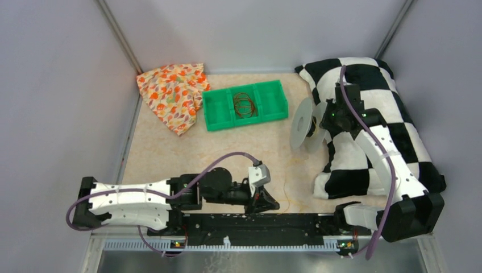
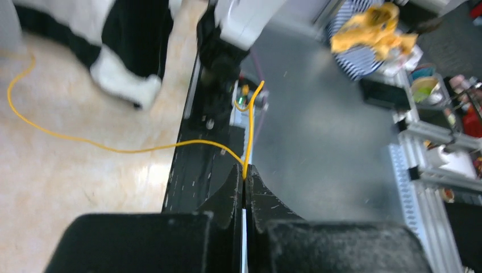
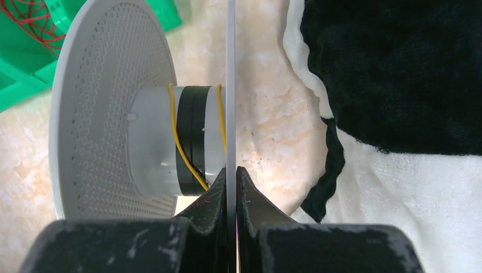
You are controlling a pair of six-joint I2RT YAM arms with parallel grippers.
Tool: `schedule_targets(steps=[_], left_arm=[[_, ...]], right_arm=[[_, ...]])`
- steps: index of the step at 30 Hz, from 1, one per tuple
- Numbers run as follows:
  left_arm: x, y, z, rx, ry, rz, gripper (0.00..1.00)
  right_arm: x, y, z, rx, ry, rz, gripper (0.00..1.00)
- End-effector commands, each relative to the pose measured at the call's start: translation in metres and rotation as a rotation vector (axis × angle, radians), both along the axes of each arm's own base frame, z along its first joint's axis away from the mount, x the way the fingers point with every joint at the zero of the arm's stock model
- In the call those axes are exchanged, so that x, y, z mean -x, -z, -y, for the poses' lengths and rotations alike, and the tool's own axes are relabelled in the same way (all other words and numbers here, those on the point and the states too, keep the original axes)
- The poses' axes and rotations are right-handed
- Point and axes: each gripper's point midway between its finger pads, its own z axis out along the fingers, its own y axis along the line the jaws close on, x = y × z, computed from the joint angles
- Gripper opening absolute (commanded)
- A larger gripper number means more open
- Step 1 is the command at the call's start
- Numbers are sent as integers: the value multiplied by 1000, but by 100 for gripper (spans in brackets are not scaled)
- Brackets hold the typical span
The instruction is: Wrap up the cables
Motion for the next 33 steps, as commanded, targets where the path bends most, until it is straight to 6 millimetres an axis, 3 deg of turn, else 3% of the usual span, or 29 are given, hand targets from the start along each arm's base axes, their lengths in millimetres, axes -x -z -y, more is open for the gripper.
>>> schedule_targets(steps=[1,7,14,20,26,33], left_arm=[[8,-66,-6,120,48,29,0],[6,-136,1,286,58,106,0],[-13,-236,-16,583,-48,275,0],[-25,-280,-7,706,-115,388,0],[-57,-337,-14,834,-321,445,0],[-55,-387,-7,963,-318,499,0]], right_arm=[[-15,-17,-8,-40,-28,105,0],[-7,2,-4,-13,-34,67,0],[-1,31,-4,-2,-40,16,0],[6,37,-9,2,-65,-1,0],[21,43,-18,1,-102,-22,0],[43,48,-39,-19,-149,-44,0]])
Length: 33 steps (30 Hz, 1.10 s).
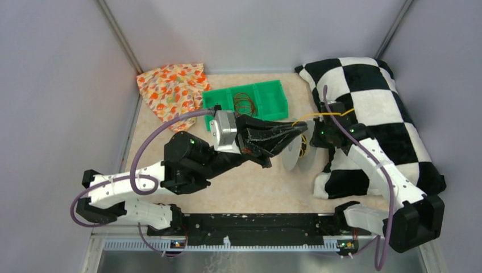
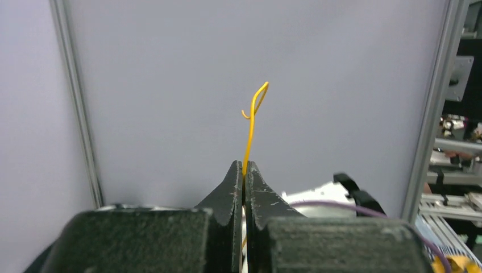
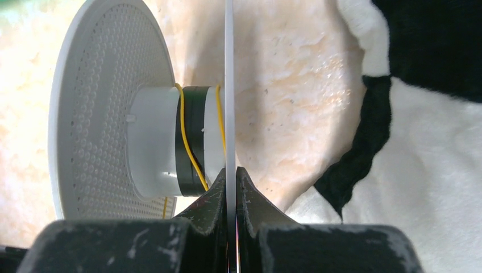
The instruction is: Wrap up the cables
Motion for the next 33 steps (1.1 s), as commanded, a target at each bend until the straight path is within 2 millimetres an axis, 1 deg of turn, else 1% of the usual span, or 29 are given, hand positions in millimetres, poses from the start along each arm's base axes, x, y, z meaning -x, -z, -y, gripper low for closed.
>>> schedule_targets(steps=[1,3,5,7,9,11,17,20,21,23,25,27,29,33], left_arm=[[2,-64,-18,193,-15,66,0],[-2,-67,-13,204,-28,70,0],[-15,-68,-12,214,-86,69,0],[-33,-64,-8,203,-160,82,0],[-58,-58,-2,181,-214,71,0],[-84,-53,3,170,-213,35,0],[-146,-49,5,169,-302,-8,0],[-182,-36,6,148,-364,-40,0],[-197,-27,7,134,-389,-54,0],[-230,-16,-1,126,-438,-91,0],[-256,-7,-7,116,-478,-107,0],[-278,-1,-14,110,-515,-116,0],[-291,0,-17,104,-526,-116,0],[-305,-5,-19,101,-553,-100,0]], right_arm=[[7,-11,-15,-49,-15,36,0],[9,-12,-19,-59,-21,39,0],[11,-15,-24,-69,-32,41,0],[14,-17,-29,-72,-47,40,0],[18,-17,-33,-66,-59,33,0],[22,-16,-37,-62,-73,27,0],[35,-15,-42,-73,-88,17,0],[43,-15,-44,-87,-100,12,0],[46,-14,-44,-84,-102,8,0],[51,-14,-42,-80,-106,2,0],[56,-13,-40,-76,-111,-6,0],[61,-12,-38,-70,-116,-14,0],[66,-12,-37,-69,-121,-19,0],[74,-9,-35,-65,-133,-38,0]])
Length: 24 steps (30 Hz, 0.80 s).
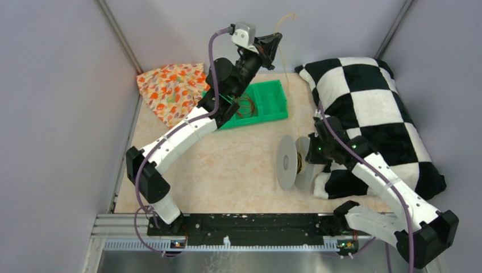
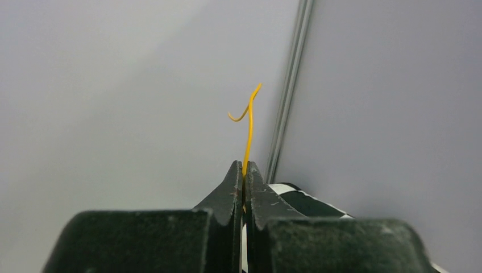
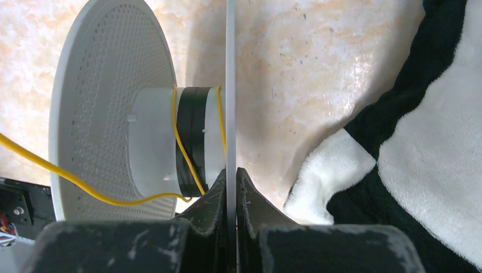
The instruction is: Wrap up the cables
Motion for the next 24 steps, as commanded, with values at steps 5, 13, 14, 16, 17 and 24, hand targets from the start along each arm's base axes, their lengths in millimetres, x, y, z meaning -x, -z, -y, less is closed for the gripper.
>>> schedule_targets(steps=[5,13,14,16,17,24], left_arm=[[-11,-49,-15,71,-14,87,0],[-60,-30,-18,24,-68,50,0],[-66,-26,-20,19,-73,45,0],[-79,-17,-21,7,-73,28,0],[-85,-13,-23,1,-80,19,0],[-107,27,-15,-81,-69,-42,0]], right_arm=[[15,-8,-3,-29,-38,11,0],[33,-33,-10,-90,-146,30,0],[37,-36,-12,-99,-166,29,0],[42,-41,-12,-105,-199,27,0],[45,-43,-11,-103,-208,25,0],[58,-65,-17,-167,-278,54,0]])
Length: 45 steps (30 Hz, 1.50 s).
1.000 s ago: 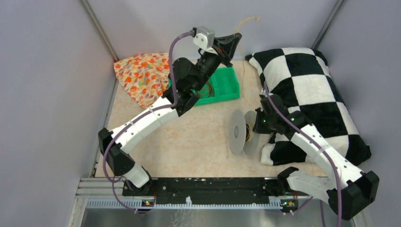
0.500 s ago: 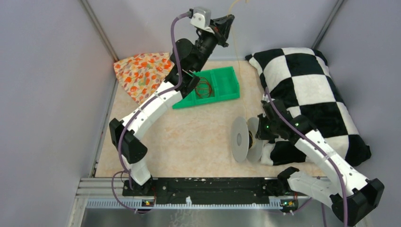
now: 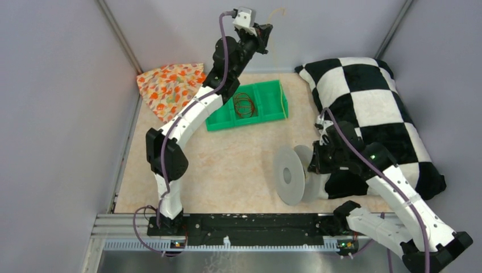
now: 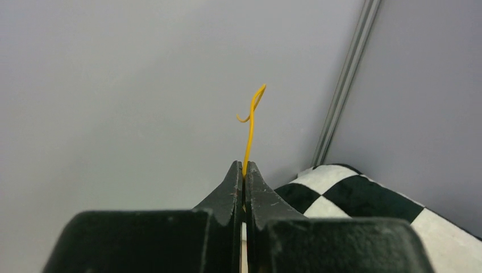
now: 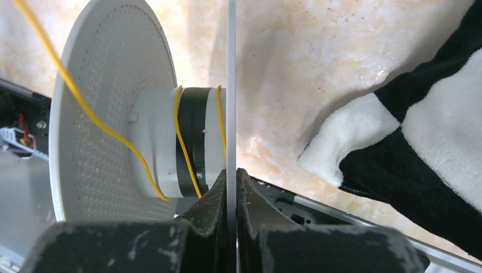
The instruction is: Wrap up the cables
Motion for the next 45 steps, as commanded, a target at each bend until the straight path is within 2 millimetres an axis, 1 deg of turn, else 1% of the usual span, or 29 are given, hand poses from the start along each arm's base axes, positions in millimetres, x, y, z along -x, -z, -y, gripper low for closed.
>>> schedule_targets(steps=[1,3,5,7,9,11,13,14,16,18,22,25,27,30,31,32,33,34,36,38,43,45], left_arm=[[3,-6,-3,0,13,16,0],[1,7,-6,-15,0,-4,0],[-1,25,-8,-42,-14,-33,0],[-2,45,-11,-77,-28,-59,0],[-6,61,-25,-99,-85,-90,0],[-3,71,-38,-120,-108,-101,0],[-4,80,-57,-135,-144,-114,0],[-5,89,-67,-144,-157,-132,0],[-4,95,-83,-145,-180,-151,0],[0,104,-92,-165,-199,-168,0],[12,127,-110,-189,-243,-210,0],[22,136,-128,-193,-263,-217,0],[27,144,-133,-216,-248,-235,0],[36,158,-133,-271,-218,-268,0],[39,163,-135,-278,-214,-283,0],[44,172,-135,-287,-205,-309,0],[49,173,-136,-281,-195,-319,0],[55,182,-137,-291,-182,-348,0],[73,196,-129,-298,-102,-384,0],[90,209,-128,-286,-68,-432,0],[126,245,-137,-302,-62,-525,0],[141,256,-136,-294,-39,-562,0]], right_arm=[[7,-43,-18,-128,-91,89,0],[7,-55,-21,-161,-96,113,0],[7,-72,-25,-199,-112,145,0],[7,-94,-29,-237,-127,190,0],[8,-109,-29,-249,-140,216,0],[8,-114,-25,-214,-147,210,0],[11,-119,-20,-188,-160,219,0],[11,-123,-19,-184,-162,224,0],[11,-130,-18,-185,-163,237,0],[8,-141,-18,-198,-148,263,0],[-1,-167,-19,-232,-107,329,0],[-3,-178,-17,-232,-84,343,0],[-4,-184,-18,-238,-78,342,0],[-8,-198,-21,-271,-66,364,0],[-11,-204,-22,-281,-54,380,0],[-15,-210,-22,-292,-36,395,0],[-18,-215,-23,-304,-20,412,0],[-22,-219,-24,-317,-7,425,0],[-31,-228,-25,-337,26,454,0],[-41,-232,-25,-340,62,473,0],[-62,-243,-28,-362,129,512,0],[-72,-249,-27,-367,165,532,0]])
